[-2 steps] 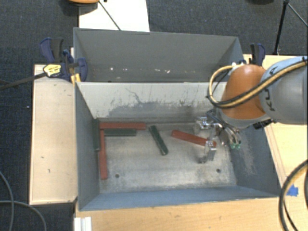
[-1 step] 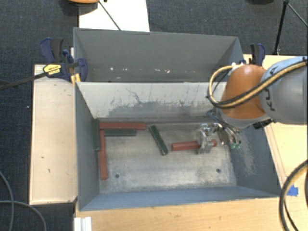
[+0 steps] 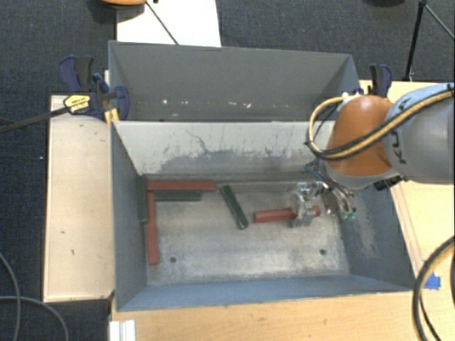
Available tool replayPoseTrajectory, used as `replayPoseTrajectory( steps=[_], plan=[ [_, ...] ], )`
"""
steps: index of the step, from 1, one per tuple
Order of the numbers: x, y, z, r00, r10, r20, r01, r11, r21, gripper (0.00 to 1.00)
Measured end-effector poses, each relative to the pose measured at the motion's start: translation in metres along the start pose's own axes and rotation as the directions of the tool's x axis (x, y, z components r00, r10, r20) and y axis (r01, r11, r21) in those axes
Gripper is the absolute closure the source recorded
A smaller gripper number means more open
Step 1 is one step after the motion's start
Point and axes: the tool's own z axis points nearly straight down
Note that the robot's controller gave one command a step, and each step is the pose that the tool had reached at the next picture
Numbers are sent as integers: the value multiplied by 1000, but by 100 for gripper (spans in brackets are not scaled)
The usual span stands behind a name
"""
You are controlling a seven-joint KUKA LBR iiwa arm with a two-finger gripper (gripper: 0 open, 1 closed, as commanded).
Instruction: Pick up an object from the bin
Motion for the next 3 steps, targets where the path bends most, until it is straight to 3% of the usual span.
replayPoseTrajectory(
  steps=[1, 2, 3],
  plan=[
    [-14, -16, -128, 1000, 8, -2, -8, 1000, 0, 100],
    [-14, -15, -128, 1000, 7, -3, -7, 1000, 0, 100],
    [-4, -20, -149, 997, -75, -9, 75, 997, -3, 100]
  ],
)
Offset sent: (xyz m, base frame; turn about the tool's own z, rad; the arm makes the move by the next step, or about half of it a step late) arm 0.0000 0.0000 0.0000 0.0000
